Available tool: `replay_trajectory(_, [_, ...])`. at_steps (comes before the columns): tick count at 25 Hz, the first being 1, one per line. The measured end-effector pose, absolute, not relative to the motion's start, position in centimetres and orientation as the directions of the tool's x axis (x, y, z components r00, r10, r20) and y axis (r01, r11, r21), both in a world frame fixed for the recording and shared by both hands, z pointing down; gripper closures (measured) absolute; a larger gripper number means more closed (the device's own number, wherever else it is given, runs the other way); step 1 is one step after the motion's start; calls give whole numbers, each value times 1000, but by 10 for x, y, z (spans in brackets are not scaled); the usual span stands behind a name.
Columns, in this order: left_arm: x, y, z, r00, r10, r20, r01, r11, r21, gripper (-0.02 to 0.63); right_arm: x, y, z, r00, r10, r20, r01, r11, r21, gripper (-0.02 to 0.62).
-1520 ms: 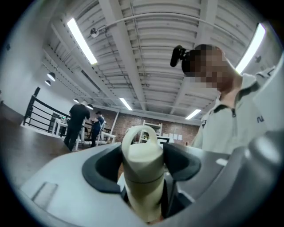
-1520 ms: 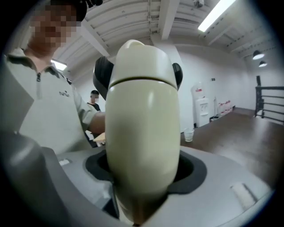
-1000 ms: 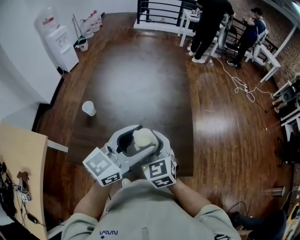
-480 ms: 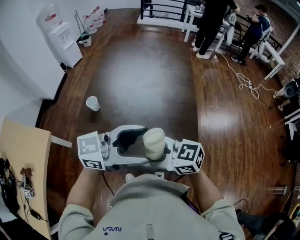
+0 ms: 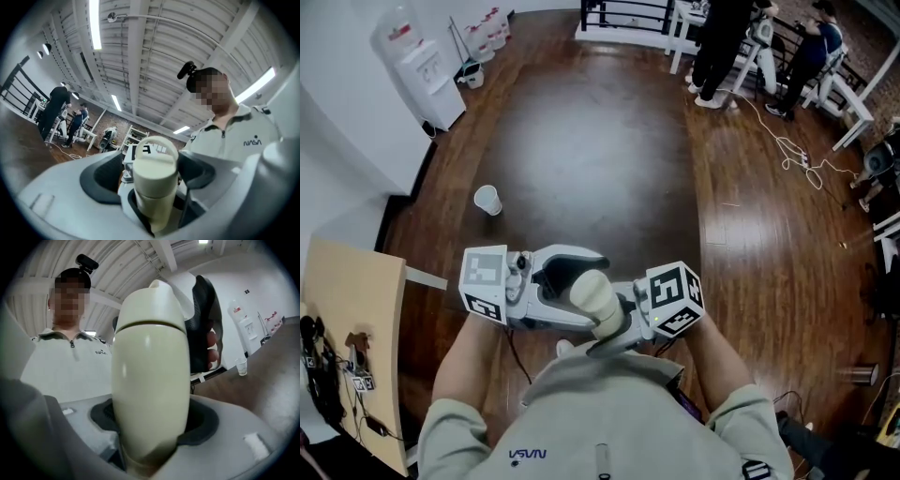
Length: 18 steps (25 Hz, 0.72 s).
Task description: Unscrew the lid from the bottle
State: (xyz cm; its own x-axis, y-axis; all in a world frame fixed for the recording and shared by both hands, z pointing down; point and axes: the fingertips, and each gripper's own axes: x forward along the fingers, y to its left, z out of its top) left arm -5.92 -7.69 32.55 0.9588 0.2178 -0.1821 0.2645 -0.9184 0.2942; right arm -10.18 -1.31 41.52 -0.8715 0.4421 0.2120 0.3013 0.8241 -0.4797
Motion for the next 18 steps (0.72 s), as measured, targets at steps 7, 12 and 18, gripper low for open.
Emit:
replay_trajectory(7, [-54, -88, 333, 984, 116, -136, 150, -950, 273, 302, -102, -42, 429, -914, 259, 312, 121, 908, -401, 293])
replay_trajectory(12, [-55, -115, 339, 985, -162, -56, -146, -965, 217, 302, -104, -99, 448, -874, -188, 449, -279, 949, -145, 293])
replay_trajectory(18, [-48, -140, 338, 873, -487, -23, -475, -861, 183, 327, -83, -156, 445, -640, -637, 430, -651, 747, 137, 293])
